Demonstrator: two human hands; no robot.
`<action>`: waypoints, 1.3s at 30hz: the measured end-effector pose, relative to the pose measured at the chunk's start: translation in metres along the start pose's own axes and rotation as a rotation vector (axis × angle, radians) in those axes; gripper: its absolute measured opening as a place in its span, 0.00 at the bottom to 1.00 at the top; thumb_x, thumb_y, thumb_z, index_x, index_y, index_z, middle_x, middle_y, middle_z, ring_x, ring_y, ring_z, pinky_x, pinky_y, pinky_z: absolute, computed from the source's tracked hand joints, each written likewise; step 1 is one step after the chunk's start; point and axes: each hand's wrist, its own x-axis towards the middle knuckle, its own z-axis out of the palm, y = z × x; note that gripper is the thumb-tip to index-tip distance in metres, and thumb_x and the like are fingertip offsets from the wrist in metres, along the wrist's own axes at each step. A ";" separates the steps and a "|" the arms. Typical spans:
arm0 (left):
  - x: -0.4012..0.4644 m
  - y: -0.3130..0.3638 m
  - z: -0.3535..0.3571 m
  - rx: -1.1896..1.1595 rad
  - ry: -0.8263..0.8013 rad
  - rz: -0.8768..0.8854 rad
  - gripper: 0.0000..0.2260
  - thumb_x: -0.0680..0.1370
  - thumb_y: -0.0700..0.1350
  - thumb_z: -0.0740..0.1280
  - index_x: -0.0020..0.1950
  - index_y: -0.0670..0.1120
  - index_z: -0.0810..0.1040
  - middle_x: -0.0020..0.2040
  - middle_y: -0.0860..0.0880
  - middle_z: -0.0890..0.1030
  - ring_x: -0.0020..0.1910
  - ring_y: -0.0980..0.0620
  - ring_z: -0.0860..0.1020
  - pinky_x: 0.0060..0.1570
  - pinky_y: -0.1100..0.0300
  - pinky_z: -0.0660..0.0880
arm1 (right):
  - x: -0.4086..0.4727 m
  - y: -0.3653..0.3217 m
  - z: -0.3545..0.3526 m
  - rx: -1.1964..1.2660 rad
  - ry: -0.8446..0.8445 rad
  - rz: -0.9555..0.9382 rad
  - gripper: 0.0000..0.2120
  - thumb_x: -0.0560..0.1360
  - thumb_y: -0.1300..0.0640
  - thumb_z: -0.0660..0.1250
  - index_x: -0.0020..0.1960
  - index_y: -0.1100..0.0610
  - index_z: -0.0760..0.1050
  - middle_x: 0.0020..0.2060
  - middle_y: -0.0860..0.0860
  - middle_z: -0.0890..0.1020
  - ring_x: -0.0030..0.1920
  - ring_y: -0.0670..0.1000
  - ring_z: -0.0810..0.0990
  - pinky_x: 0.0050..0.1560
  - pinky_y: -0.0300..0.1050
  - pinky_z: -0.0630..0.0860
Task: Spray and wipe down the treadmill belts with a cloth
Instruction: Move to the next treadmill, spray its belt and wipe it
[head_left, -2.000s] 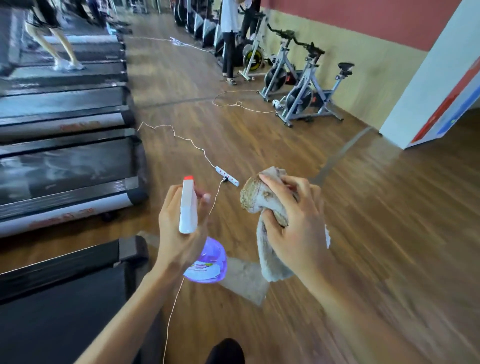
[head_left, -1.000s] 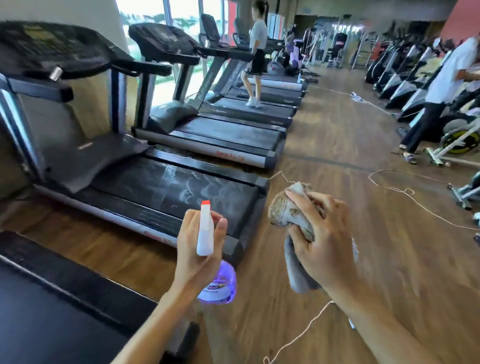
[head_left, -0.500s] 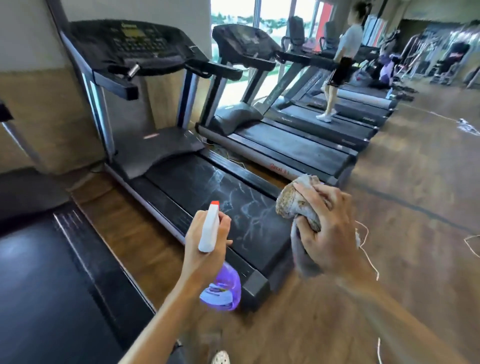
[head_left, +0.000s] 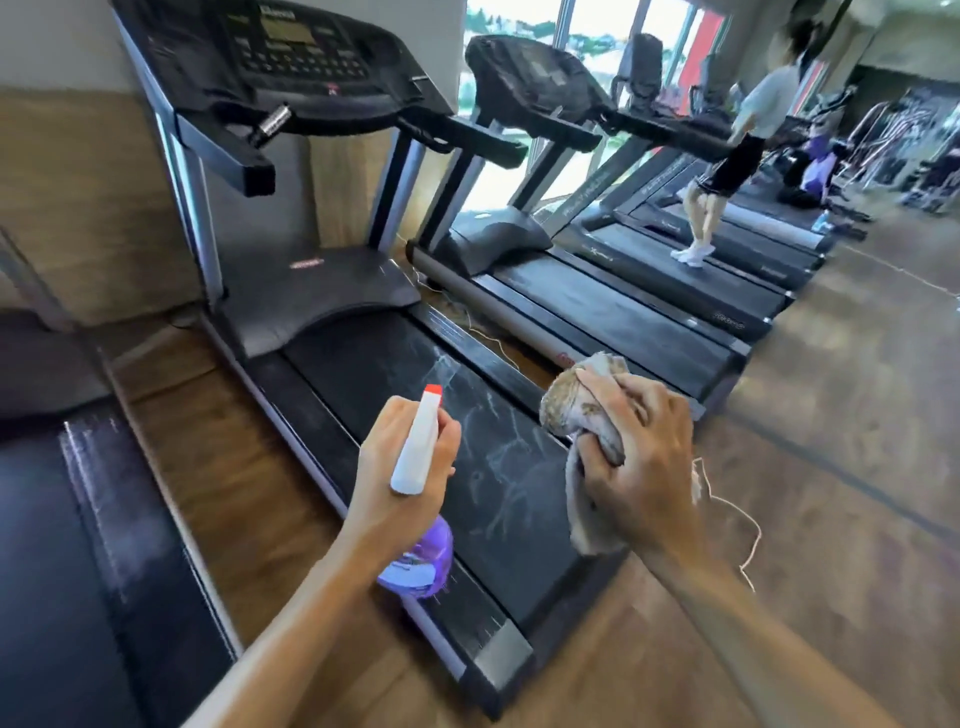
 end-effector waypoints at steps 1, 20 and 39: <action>0.013 -0.006 0.002 -0.011 0.011 -0.015 0.08 0.82 0.42 0.67 0.43 0.49 0.77 0.44 0.52 0.73 0.42 0.49 0.78 0.38 0.45 0.83 | 0.014 0.002 0.013 0.013 -0.011 -0.010 0.24 0.75 0.52 0.65 0.70 0.52 0.79 0.60 0.55 0.77 0.59 0.61 0.74 0.62 0.54 0.70; 0.238 -0.136 0.014 0.033 0.218 -0.118 0.06 0.83 0.43 0.67 0.48 0.43 0.76 0.48 0.42 0.73 0.42 0.56 0.77 0.39 0.56 0.83 | 0.181 0.065 0.209 0.037 -0.243 -0.236 0.25 0.74 0.49 0.65 0.71 0.49 0.75 0.64 0.56 0.75 0.61 0.63 0.73 0.58 0.60 0.70; 0.491 -0.411 -0.062 0.177 0.152 0.003 0.09 0.82 0.56 0.64 0.48 0.52 0.74 0.43 0.52 0.73 0.38 0.45 0.76 0.37 0.42 0.80 | 0.278 0.027 0.567 0.222 -0.288 0.105 0.28 0.72 0.53 0.66 0.72 0.44 0.76 0.64 0.48 0.75 0.62 0.58 0.74 0.61 0.60 0.73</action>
